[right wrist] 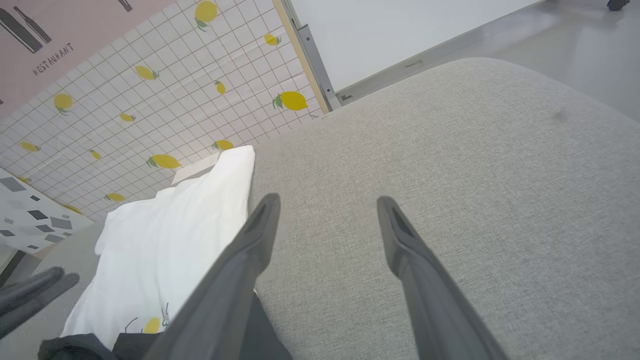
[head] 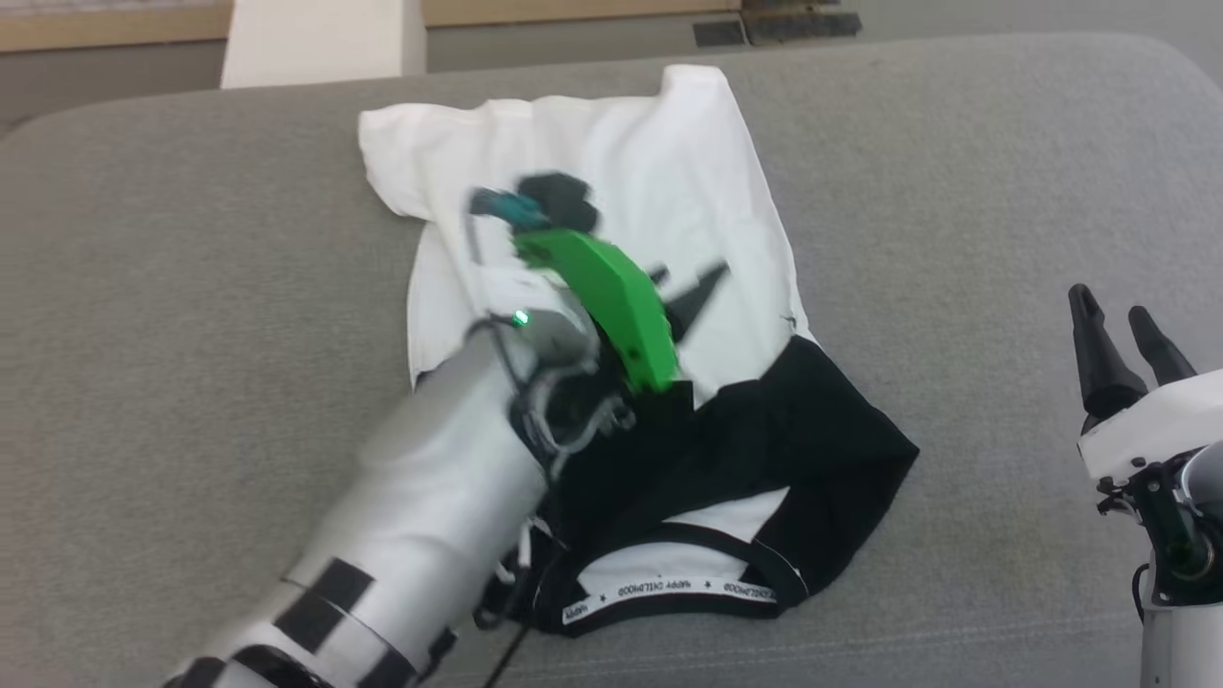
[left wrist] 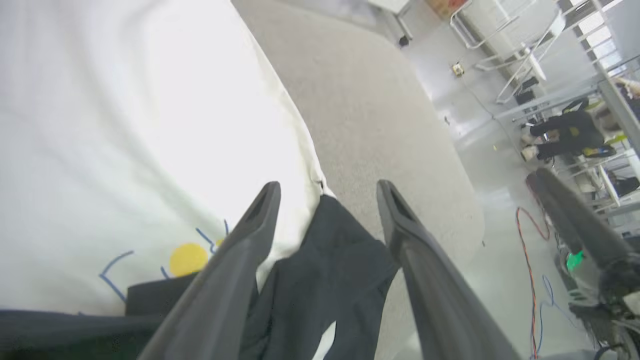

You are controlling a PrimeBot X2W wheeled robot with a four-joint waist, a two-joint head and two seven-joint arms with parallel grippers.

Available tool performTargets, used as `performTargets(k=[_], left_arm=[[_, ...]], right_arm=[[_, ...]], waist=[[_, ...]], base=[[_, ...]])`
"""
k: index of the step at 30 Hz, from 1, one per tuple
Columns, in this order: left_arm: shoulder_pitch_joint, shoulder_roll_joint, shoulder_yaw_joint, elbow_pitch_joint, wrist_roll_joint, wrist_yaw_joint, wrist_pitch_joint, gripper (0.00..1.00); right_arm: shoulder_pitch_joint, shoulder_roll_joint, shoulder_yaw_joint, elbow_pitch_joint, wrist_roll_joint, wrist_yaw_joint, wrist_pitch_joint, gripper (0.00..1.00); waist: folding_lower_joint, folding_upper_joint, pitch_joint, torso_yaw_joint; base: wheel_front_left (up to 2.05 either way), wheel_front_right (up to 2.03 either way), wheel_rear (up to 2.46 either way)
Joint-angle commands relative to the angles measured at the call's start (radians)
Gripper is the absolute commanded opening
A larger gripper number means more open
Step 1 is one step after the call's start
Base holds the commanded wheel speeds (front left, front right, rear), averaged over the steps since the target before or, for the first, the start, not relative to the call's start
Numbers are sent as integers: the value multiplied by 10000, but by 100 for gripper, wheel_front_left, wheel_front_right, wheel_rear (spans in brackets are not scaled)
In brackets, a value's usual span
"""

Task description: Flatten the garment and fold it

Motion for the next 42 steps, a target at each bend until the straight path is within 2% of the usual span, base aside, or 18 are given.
performTargets(k=[1,6,11,14,15,19,24,30,36,42], left_arm=[[-193,278,462,-58,-184,119,-513,100],[-57,1297,1701,-386,-223,404,-2167,100],[702,2462,2506,-883,157,956,-3732,100],[1266,3072,2619,-1280,739,1341,-4571,100],[1616,3453,2564,-1696,1428,1605,-4951,100],[2266,3725,2815,-2695,2506,1980,-5168,100],[2857,3415,3662,-4278,3914,2059,-5182,100],[3076,2652,4226,-5387,4925,1841,-5184,100],[2935,1622,4635,-6091,5609,1337,-5185,100],[2897,882,4907,-6385,6194,885,-5185,100]], right_arm=[[140,8,3,-42,-96,35,34,100],[191,8,52,-138,-125,35,120,100],[215,8,143,-231,-152,35,175,100],[182,8,189,-265,-196,35,217,100],[114,8,164,-310,-275,35,274,100],[-331,8,68,-430,-546,35,503,100],[-1754,-222,115,-357,-848,35,1257,100],[-4394,-1147,382,403,-1462,35,2653,100],[-6967,-2192,828,1631,-2497,35,3889,100],[-8940,-2732,1280,2767,-3485,35,5252,100]], waist=[[1,-1,-439,442],[1,-1,-479,685],[1,-1,-268,925],[1,-1,-84,1060],[1,-1,110,1204],[1,-1,651,1476],[1,-1,1613,1882],[1,-1,3001,2704],[1,-1,4372,3865],[1,-1,5266,4638]], base=[[0,0,0],[0,0,0],[0,0,0],[0,0,0],[0,0,0],[0,0,0],[0,0,0],[0,0,0],[0,0,0],[0,0,0]])
